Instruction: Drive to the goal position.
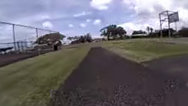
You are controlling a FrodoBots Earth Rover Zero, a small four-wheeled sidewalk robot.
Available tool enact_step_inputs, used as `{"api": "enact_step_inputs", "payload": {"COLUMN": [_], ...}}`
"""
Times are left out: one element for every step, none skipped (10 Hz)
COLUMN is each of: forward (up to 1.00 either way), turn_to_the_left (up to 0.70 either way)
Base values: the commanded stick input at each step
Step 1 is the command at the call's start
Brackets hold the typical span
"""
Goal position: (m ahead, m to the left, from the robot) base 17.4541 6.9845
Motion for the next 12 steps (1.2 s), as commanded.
{"api": "enact_step_inputs", "payload": {"forward": [0.70,0.70,0.70,0.70,0.70,0.70,0.70,0.70,0.70,0.70,0.70,0.70], "turn_to_the_left": [0.00,0.00,0.00,0.00,0.00,0.00,0.00,0.00,0.00,0.00,0.00,0.00]}}
